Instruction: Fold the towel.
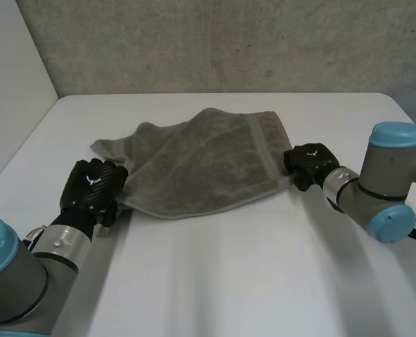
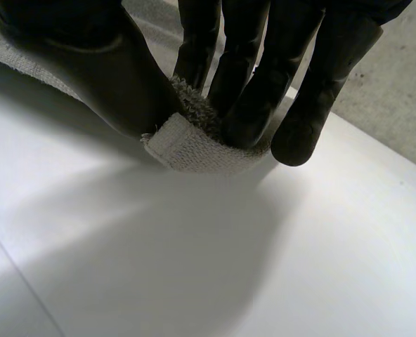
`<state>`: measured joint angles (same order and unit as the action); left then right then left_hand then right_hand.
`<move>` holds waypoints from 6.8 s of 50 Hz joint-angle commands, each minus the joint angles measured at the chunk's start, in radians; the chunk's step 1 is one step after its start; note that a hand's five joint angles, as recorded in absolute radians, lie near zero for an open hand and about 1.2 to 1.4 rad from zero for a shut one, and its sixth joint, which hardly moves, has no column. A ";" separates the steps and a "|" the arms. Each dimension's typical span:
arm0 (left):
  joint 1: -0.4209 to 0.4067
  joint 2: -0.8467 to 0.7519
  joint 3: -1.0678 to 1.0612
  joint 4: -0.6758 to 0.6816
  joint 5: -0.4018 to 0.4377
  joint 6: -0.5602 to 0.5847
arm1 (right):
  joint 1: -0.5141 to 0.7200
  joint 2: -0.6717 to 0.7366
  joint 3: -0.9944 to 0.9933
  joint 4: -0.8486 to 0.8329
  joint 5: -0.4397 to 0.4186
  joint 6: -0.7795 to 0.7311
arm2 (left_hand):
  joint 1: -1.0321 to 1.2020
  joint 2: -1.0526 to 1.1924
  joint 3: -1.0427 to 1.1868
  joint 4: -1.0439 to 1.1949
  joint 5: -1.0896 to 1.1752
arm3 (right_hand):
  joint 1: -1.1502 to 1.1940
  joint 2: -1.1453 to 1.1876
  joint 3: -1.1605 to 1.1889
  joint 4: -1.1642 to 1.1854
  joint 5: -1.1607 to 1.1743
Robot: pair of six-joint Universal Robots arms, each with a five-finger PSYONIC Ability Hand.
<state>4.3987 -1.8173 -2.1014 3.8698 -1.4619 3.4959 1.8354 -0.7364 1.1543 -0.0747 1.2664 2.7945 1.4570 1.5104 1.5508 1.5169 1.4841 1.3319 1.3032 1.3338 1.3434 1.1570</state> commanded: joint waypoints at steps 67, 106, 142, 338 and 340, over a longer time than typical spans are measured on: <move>-0.071 -0.405 0.575 -0.090 0.091 0.149 | -0.176 0.018 -0.278 0.365 -0.041 -0.178 | -0.061 -0.114 -0.155 -0.121 -0.262 | 0.064 0.093 0.062 0.053 0.065; -0.052 -0.567 1.049 -0.415 -0.113 0.133 | -0.113 0.070 -0.451 0.234 0.143 -0.010 | -1.267 -1.320 -1.361 -1.327 -1.469 | -1.157 -1.129 -1.159 -1.169 -1.157; 0.011 -0.237 0.345 -0.156 -0.112 0.057 | -0.212 -0.182 0.248 0.001 -0.048 -0.023 | -1.205 -1.259 -1.299 -1.265 -1.407 | -0.877 -0.848 -0.879 -0.888 -0.877; 0.128 -0.177 0.307 -0.270 0.193 -0.095 | -0.341 -0.195 0.380 -0.036 0.027 -0.234 | -0.859 -0.912 -0.953 -0.919 -1.061 | 0.064 0.093 0.062 0.053 0.065; 0.127 -0.203 0.314 -0.286 0.193 -0.095 | -0.341 -0.195 0.380 -0.036 0.027 -0.234 | -0.684 -0.737 -0.777 -0.743 -0.885 | 0.064 0.093 0.062 0.053 0.065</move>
<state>4.5306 -1.9804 -1.8054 3.6402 -1.2888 3.3985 1.4941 -0.9311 1.5337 -0.1114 1.2931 2.5602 0.6374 0.6380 0.6400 0.6332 0.6382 1.3324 1.3142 1.3443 1.3468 1.1682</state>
